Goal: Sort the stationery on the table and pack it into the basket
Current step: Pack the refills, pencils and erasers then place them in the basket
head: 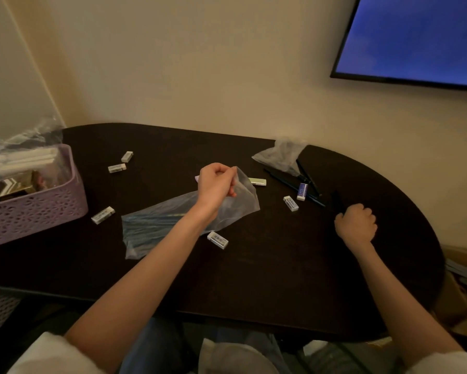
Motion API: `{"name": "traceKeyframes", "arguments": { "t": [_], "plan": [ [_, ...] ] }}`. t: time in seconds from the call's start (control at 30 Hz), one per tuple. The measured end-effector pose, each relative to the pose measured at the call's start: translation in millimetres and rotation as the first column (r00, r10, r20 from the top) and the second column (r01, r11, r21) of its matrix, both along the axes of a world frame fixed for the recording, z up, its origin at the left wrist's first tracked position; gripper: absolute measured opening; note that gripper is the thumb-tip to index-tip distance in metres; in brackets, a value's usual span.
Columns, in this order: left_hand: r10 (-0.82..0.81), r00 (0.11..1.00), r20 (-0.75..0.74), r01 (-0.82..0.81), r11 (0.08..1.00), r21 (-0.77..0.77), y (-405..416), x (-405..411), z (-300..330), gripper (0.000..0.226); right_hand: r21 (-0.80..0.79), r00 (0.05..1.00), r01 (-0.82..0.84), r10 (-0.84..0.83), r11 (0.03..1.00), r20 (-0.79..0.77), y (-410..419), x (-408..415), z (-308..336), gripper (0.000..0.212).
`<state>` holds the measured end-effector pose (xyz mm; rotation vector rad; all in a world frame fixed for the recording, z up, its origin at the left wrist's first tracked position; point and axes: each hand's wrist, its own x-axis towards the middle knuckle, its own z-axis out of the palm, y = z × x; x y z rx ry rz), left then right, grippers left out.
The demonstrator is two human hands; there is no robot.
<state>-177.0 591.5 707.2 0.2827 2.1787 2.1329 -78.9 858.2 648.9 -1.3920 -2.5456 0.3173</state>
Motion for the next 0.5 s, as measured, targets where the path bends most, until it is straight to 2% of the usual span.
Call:
{"name": "traceKeyframes", "arguments": {
  "t": [0.37, 0.5],
  "plan": [
    [0.003, 1.000, 0.007, -0.003, 1.000, 0.004, -3.1, -5.1, 0.2, 0.013, -0.073, 0.972, -0.130, 0.142, 0.989, 0.185, 3.2, -28.1, 13.0, 0.051],
    [-0.004, 1.000, 0.018, 0.004, 1.000, 0.018, -5.3, -6.7, 1.9, 0.014, -0.144, 0.986, -0.036, 0.058, 0.989, 0.155, 8.3, -38.9, 13.8, 0.061]
  ]
}}
